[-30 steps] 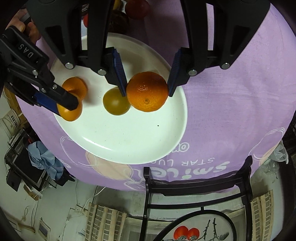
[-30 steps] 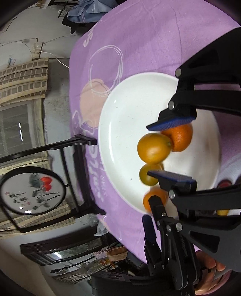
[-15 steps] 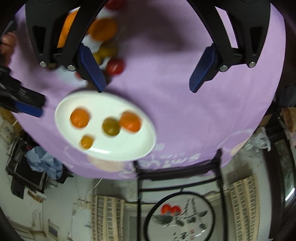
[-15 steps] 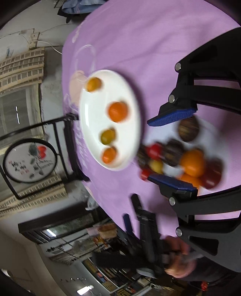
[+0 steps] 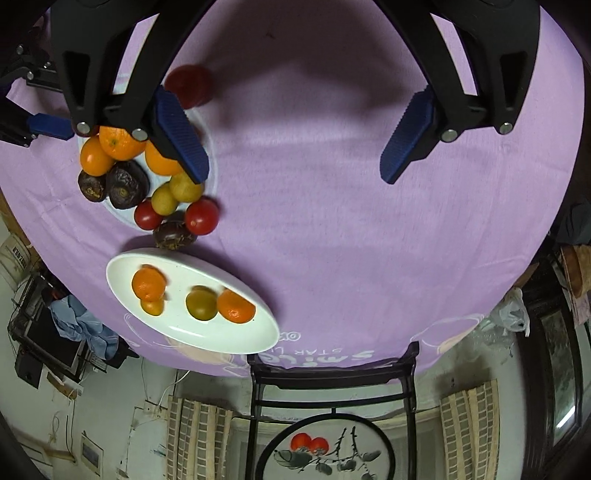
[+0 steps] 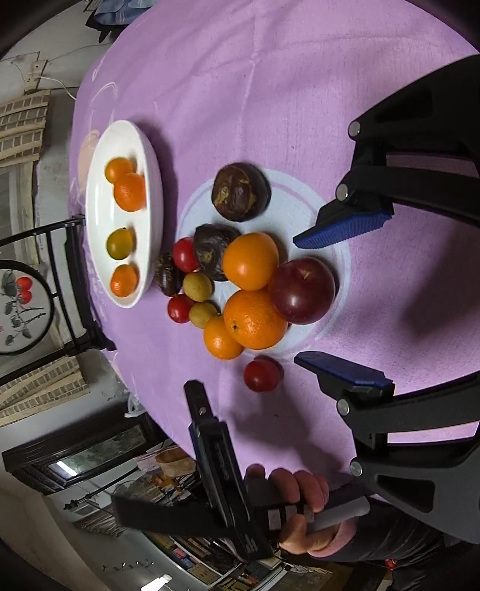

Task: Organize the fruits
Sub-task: 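Grasp a red cherry tomato with the left tool while the right tool grasps a dark red plum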

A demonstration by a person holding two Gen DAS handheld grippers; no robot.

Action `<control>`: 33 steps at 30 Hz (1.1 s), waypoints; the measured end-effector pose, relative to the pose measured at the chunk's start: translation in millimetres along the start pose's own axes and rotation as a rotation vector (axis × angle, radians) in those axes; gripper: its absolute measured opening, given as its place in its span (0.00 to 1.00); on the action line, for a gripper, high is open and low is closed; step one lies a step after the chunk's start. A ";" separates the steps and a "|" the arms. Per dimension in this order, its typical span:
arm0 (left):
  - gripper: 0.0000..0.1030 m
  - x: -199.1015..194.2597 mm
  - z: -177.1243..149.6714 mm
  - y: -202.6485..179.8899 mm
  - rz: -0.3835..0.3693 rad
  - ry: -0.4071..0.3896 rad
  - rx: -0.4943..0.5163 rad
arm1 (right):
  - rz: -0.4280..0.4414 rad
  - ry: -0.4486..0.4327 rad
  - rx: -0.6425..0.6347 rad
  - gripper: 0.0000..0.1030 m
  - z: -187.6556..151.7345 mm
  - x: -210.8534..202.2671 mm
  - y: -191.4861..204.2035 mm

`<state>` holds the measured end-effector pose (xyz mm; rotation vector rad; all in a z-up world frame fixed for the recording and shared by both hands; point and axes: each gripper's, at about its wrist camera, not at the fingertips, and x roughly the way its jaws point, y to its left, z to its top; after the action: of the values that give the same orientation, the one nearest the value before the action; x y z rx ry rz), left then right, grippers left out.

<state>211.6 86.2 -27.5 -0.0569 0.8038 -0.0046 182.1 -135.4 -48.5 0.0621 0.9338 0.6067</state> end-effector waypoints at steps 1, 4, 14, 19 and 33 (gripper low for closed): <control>0.93 -1.9 -1.1 1.7 0.000 -0.005 -0.005 | -0.003 0.003 0.002 0.56 0.5 1.3 -0.4; 0.93 -5.7 -2.6 4.4 -0.001 -0.015 -0.015 | -0.015 0.020 0.010 0.52 2.2 6.9 -2.0; 0.93 -10.2 -5.5 11.5 -0.053 -0.007 -0.033 | 0.068 -0.056 0.111 0.38 -4.3 -11.9 -23.2; 0.89 -21.8 -24.0 -14.2 -0.229 0.024 0.140 | 0.090 -0.081 0.145 0.38 -8.9 -21.2 -32.1; 0.41 -2.3 -39.6 -44.3 -0.298 0.141 0.241 | 0.105 -0.082 0.156 0.38 -9.1 -21.3 -33.1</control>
<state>182.3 40.1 -51.0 0.0528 0.9246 -0.3904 181.0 -175.8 -48.4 0.2752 0.9003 0.6233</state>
